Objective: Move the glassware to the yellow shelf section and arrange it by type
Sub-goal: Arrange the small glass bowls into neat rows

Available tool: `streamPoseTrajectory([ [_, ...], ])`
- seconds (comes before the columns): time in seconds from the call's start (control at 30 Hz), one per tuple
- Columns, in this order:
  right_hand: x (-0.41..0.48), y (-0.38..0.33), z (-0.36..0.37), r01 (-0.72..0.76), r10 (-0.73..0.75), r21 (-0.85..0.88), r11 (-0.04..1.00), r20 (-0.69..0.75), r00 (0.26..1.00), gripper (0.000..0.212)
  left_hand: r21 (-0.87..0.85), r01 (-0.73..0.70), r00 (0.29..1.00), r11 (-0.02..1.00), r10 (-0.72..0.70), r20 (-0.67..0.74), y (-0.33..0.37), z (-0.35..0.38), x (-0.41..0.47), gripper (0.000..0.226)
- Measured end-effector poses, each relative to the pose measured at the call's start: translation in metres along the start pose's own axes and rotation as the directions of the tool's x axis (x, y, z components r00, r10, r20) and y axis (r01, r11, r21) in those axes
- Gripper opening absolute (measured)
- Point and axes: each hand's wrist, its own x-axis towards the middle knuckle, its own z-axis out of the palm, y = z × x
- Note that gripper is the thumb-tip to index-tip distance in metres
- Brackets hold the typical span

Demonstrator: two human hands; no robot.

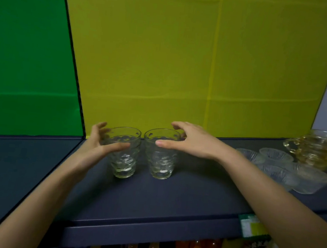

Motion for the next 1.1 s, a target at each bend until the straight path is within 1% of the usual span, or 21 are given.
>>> streamPoseTrajectory([
  [0.03,-0.005,0.006,-0.009,0.010,-0.010,-0.001,1.000,-0.007,1.000,0.085,0.092,-0.055,0.996,0.994,0.062,-0.067,0.005,0.002,-0.003,0.107],
  [0.07,-0.011,0.014,-0.019,0.020,-0.020,-0.009,1.000,-0.013,1.000,0.080,0.224,-0.119,0.979,0.967,0.152,-0.137,0.012,0.006,-0.007,0.097],
  [0.1,-0.017,0.023,-0.030,0.030,-0.030,-0.022,0.999,-0.020,0.999,0.074,0.364,-0.181,0.946,0.914,0.262,-0.189,0.019,0.011,-0.011,0.086],
  [0.13,-0.023,0.033,-0.042,0.034,-0.035,-0.034,0.999,-0.028,0.999,0.067,0.469,-0.237,0.904,0.851,0.370,-0.214,0.028,0.020,-0.015,0.077],
  [0.17,-0.029,0.045,-0.054,0.031,-0.033,-0.041,0.999,-0.038,0.999,0.061,0.521,-0.286,0.866,0.804,0.450,-0.219,0.037,0.030,-0.019,0.067],
  [0.2,-0.034,0.057,-0.067,0.024,-0.027,-0.045,0.999,-0.047,0.999,0.054,0.525,-0.334,0.842,0.783,0.498,-0.207,0.045,0.042,-0.022,0.058],
  [0.27,-0.044,0.085,-0.092,0.001,-0.004,-0.050,0.999,-0.061,0.998,0.044,0.486,-0.423,0.829,0.765,0.543,-0.135,0.062,0.070,-0.025,0.049],
  [0.33,-0.052,0.113,-0.114,-0.032,0.028,-0.055,0.998,-0.062,0.998,0.040,0.430,-0.480,0.839,0.765,0.543,-0.028,0.073,0.102,-0.024,0.049],
  [0.4,-0.059,0.140,-0.128,-0.071,0.069,-0.099,0.993,-0.022,0.997,0.040,0.377,-0.499,0.853,0.780,0.518,0.058,0.078,0.137,-0.021,0.051],
  [0.47,-0.064,0.163,-0.136,-0.093,0.104,-0.194,0.977,0.048,0.993,0.045,0.357,-0.483,0.872,0.800,0.478,0.109,0.078,0.171,-0.015,0.052],
  [0.53,-0.066,0.179,-0.138,-0.084,0.120,-0.284,0.955,0.112,0.986,0.051,0.339,-0.454,0.891,0.824,0.430,0.149,0.075,0.201,-0.009,0.057],
  [0.63,-0.067,0.190,-0.136,-0.035,0.100,-0.378,0.925,0.154,0.983,0.059,0.317,-0.400,0.916,0.860,0.359,0.180,0.071,0.236,0.001,0.059],
  [0.7,-0.065,0.193,-0.133,-0.004,0.091,-0.450,0.893,0.171,0.981,0.064,0.334,-0.369,0.928,0.867,0.321,0.191,0.070,0.253,0.006,0.056],
  [0.8,-0.060,0.196,-0.127,0.022,0.105,-0.548,0.836,0.199,0.974,0.070,0.369,-0.323,0.941,0.871,0.255,0.223,0.071,0.270,0.015,0.059],
  [1.0,-0.050,0.199,-0.117,0.033,0.205,-0.649,0.760,0.288,0.935,0.072,0.485,-0.278,0.953,0.829,0.174,0.249,0.073,0.288,0.025,0.066],
  [1.1,-0.045,0.200,-0.116,0.017,0.241,-0.653,0.757,0.304,0.922,0.073,0.514,-0.258,0.958,0.818,0.148,0.245,0.075,0.290,0.031,0.066],
])
